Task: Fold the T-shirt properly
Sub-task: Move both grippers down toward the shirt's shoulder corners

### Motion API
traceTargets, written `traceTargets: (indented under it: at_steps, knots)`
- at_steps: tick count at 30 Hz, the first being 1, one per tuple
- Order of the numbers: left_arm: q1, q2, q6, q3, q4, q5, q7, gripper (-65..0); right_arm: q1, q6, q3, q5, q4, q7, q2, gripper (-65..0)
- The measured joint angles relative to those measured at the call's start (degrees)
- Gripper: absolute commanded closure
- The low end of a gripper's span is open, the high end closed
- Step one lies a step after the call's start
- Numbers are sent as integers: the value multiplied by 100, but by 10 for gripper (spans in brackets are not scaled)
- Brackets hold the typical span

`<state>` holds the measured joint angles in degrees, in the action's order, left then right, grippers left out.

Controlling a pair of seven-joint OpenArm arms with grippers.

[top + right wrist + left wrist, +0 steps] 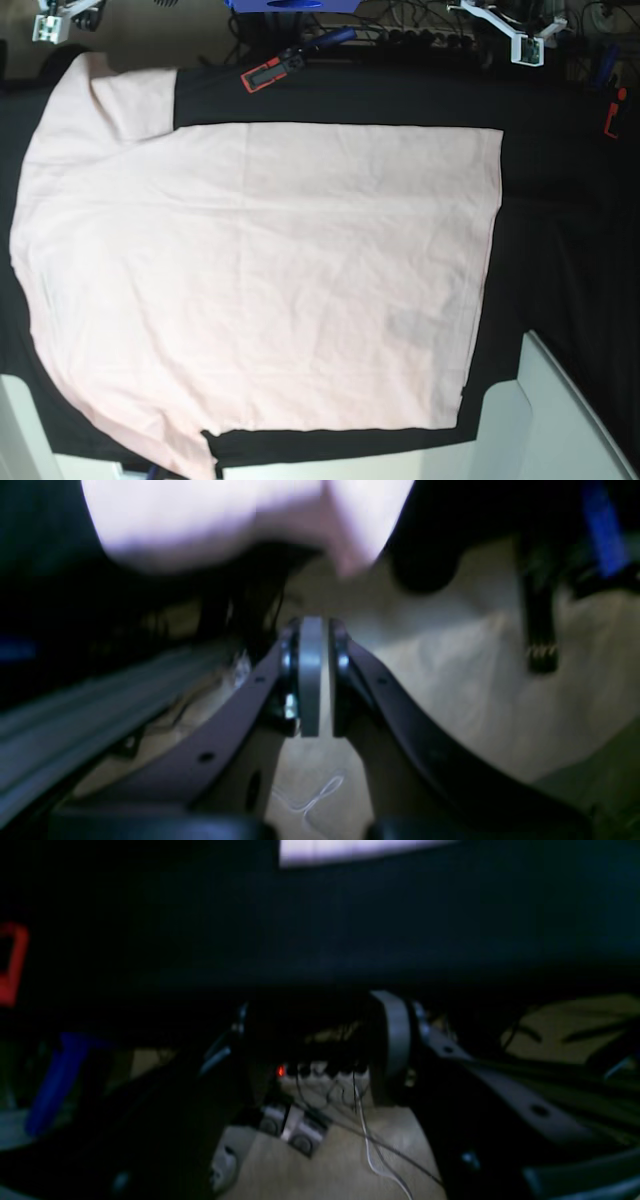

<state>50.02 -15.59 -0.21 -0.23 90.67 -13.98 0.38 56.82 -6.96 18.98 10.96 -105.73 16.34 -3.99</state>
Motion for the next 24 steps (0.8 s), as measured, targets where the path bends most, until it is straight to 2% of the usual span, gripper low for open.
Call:
traceTargets:
  at_steps: [3,7,10,16,24]
  knots:
    - [-4,-59,22,0,20,-2,7,-297,151,-367,2,2,-402,52,-28,-44]
    - [-33,-26,2,-256,20,-2,22,-297,81,-79,2,-24,-540,50,-39,-44]
    - [-48,-33,22,-411,22,-2,28,-297,-131,122,39,-343,-520,120,-20,-44]
    - [-302,-48,20,-439,-9,-2,59,-297,-584,105,22,-682,-520,625,-63,-38]
    - [-417,-55,20,-376,-4,0,81,-297,-1137,103,26,-225,-520,1657,-94,-52]
